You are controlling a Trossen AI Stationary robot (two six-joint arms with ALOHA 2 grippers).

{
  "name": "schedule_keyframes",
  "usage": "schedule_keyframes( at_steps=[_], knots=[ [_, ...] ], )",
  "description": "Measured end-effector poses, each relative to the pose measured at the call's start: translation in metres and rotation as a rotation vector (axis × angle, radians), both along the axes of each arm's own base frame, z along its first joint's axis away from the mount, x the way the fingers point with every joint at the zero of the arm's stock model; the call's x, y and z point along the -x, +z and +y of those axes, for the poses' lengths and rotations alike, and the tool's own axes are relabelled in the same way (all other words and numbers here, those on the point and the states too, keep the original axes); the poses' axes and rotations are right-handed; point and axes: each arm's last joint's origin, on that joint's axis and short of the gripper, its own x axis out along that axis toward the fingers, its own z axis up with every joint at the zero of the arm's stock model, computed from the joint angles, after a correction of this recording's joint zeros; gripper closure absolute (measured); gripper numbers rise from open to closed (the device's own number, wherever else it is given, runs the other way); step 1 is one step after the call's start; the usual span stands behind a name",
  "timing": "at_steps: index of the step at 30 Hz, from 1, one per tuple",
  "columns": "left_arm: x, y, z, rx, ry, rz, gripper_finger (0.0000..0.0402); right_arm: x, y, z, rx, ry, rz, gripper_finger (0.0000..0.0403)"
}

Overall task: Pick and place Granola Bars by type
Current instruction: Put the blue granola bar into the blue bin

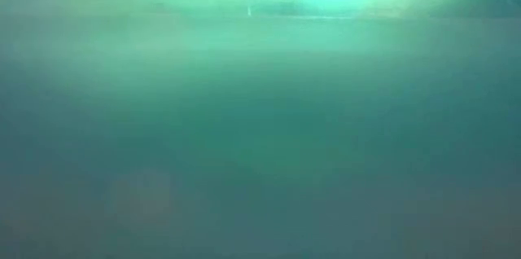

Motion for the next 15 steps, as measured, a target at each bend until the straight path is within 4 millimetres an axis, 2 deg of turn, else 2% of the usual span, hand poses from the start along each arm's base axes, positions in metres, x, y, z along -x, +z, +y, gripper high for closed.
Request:
schedule_keyframes(
  at_steps=[3, 7, 15],
  knots=[
    [0.004, 0.009, 0.007, -0.072, 0.072, -0.017, 0.0256, 0.0, 0.0, 0.0, 0.0, 0.0, 0.0, 0.0388],
    [0.011, 0.01, 0.014, -0.19, 0.233, 0.036, 0.0256, 0.0, 0.0, 0.0, 0.0, 0.0, 0.0, 0.0389],
    [0.0, 0.01, 0.026, -0.171, 0.502, 0.131, 0.0256, 0.0, 0.0, 0.0, 0.0, 0.0, 0.0, 0.0389]
  ],
)
